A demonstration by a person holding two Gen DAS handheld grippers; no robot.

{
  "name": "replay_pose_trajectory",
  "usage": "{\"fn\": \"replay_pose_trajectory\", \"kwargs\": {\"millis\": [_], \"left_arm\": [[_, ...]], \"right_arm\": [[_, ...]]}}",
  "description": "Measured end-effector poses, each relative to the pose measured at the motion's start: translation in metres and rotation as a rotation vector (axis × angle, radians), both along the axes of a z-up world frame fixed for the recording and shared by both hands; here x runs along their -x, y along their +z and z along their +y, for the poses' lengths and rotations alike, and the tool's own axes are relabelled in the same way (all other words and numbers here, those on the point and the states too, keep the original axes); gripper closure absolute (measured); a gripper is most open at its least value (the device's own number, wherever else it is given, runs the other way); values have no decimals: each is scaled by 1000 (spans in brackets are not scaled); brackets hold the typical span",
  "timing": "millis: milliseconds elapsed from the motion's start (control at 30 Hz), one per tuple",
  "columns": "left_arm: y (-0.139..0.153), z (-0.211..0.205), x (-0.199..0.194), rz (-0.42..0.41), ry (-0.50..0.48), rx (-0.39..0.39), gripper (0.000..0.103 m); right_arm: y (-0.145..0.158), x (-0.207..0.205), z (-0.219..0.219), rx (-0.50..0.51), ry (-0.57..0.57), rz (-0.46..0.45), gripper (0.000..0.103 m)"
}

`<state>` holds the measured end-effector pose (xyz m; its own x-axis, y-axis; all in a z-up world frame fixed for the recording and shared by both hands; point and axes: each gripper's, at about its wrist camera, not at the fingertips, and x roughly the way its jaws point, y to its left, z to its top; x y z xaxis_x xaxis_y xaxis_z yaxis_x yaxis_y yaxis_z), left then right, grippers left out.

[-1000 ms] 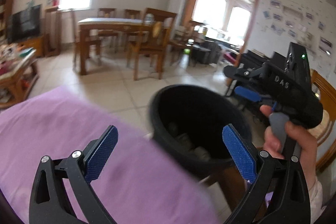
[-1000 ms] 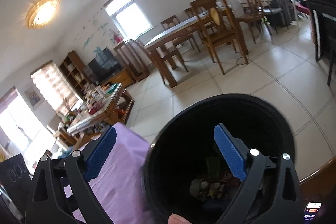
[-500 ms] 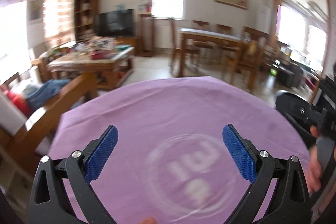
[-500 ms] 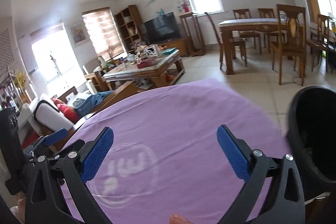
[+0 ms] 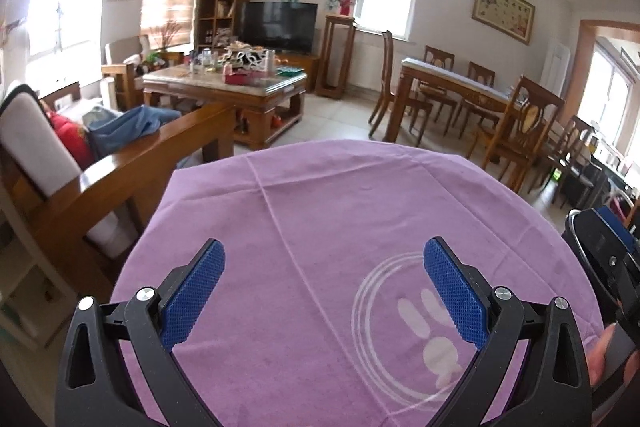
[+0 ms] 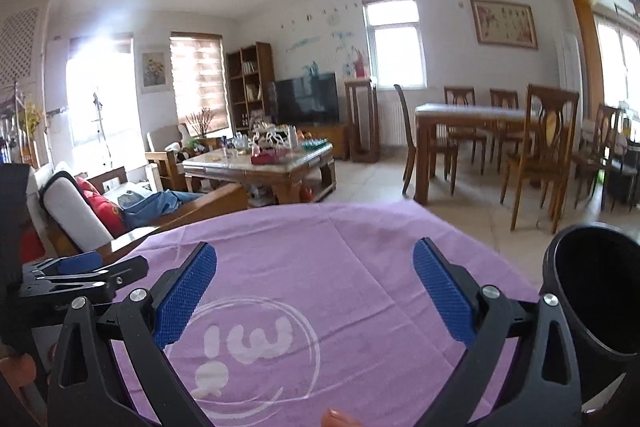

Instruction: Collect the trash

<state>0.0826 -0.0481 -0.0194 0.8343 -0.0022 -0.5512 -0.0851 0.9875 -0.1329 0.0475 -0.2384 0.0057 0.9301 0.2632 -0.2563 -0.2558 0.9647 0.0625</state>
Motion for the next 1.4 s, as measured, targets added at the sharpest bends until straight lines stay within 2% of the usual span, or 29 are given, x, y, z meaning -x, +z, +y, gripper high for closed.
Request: {"fn": "replay_pose_trajectory", "kwargs": {"millis": [133, 367, 1400], "left_arm": [[-1, -4, 6, -29, 0, -2, 5], [2, -12, 11, -54, 2, -37, 5], [4, -18, 18, -71, 43, -67, 5]], "right_arm": [[1, 5, 4, 15, 7, -32, 5], [0, 6, 1, -11, 4, -18, 5], [0, 2, 3, -16, 17, -11, 5]]}}
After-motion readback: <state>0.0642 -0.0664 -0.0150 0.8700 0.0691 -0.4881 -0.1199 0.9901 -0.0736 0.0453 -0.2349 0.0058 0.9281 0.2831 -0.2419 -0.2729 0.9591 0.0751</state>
